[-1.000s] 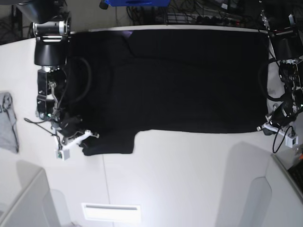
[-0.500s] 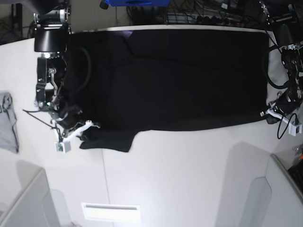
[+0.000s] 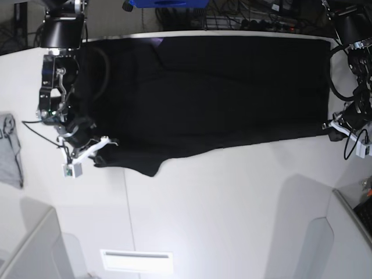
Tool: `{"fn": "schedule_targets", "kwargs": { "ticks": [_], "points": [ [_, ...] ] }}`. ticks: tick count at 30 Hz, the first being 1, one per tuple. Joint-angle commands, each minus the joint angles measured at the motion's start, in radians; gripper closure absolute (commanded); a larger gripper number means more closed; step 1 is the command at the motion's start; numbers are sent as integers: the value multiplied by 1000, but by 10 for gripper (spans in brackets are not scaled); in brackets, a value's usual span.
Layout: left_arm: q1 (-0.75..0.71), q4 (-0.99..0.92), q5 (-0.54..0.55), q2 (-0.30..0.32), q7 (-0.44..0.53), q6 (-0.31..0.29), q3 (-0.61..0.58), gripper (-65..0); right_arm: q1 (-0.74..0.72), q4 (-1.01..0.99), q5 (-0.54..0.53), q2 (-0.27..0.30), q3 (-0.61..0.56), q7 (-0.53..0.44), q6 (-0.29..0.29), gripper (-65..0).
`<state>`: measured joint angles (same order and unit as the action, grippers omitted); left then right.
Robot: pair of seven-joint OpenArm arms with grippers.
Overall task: Fold the T-shirt properly
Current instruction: 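Lift the hem with both grippers and fold it over toward the collar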
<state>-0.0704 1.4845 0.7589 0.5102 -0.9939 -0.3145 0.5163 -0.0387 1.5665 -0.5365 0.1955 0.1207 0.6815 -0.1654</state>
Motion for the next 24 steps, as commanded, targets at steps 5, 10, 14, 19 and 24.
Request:
{"fn": "schedule_targets", "kwargs": {
  "ticks": [5,10,14,19,24],
  "points": [
    [-24,17,9,31,13,-2,11,0,4,36,-12,14,40,-21,-4,0],
    [-59,17,9,32,10,-64,78,0,15,39,-12,14,86,22,-9,0],
    [-84,17,9,32,10,-70,92,0,36,68,-12,11,98,47,-9,0],
    [-98,15,9,29,10,-70,94,0,79,148,-12,6,98,88,-3,0],
    [-107,17,9,32,10,-70,92,0,107,180,-12,6,99,114,-3,0]
  ]
}}
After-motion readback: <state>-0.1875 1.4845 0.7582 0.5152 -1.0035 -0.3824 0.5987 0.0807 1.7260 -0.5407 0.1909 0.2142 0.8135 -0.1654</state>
